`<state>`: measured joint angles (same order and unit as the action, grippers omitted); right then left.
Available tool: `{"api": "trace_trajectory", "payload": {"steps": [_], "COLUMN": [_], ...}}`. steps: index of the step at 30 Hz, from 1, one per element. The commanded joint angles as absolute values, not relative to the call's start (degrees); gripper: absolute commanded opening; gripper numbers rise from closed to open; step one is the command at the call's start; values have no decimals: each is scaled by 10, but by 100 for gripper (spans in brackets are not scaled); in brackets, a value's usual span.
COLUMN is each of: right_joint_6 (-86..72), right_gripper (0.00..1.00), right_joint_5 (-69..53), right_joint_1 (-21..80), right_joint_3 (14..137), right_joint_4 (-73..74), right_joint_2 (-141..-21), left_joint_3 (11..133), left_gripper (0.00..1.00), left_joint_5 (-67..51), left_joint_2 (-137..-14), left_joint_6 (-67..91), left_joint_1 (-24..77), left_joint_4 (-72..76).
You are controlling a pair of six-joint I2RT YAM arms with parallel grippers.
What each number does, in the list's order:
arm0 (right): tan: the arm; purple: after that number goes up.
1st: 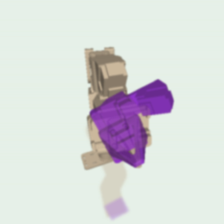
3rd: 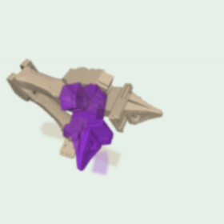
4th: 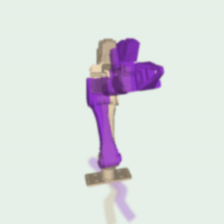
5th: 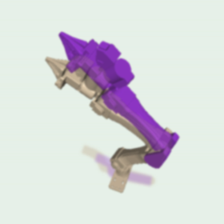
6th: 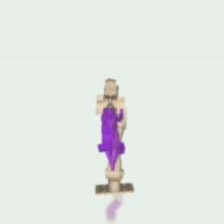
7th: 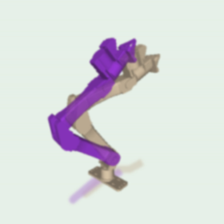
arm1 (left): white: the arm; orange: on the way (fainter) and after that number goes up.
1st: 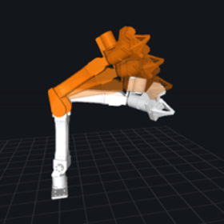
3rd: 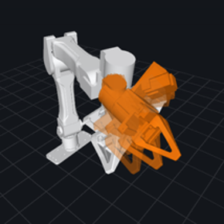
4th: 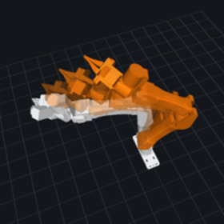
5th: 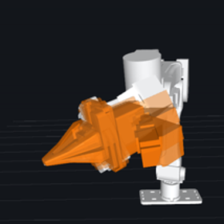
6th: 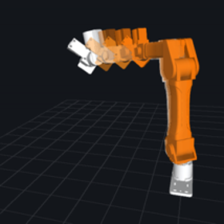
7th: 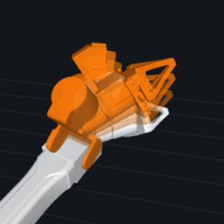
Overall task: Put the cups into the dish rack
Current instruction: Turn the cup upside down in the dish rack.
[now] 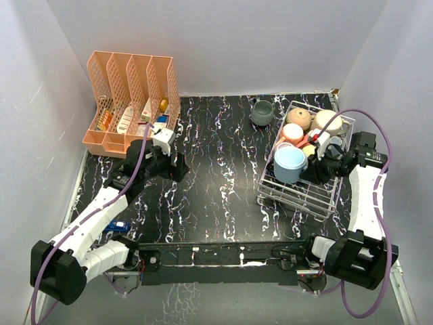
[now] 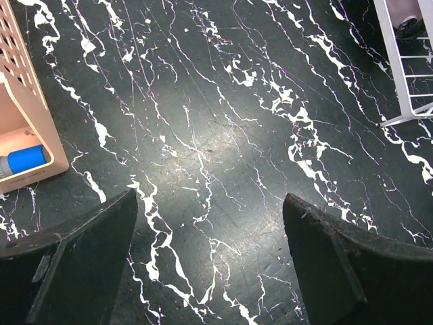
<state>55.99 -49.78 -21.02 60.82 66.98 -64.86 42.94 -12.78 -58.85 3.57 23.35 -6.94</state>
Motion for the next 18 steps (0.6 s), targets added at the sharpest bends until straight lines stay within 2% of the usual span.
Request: {"api": "trace_trajectory", "payload": {"steps": [1,18], "right_joint_6": [606,748], "right_gripper": [8,8], "right_joint_5": [-549,-552], "right_joint_1": [-212,-212], "right_joint_3": [602,531], "right_joint_4": [628,625], "right_joint_2": [-627,-663], "left_joint_3": [427,427], "left_gripper": [87,87], "left_joint_5": [-125,-120], "left_joint_2": [-589,-592], "left_joint_6": [29,27], "left_joint_1": [232,232], "left_joint_4": [-74,-76]}}
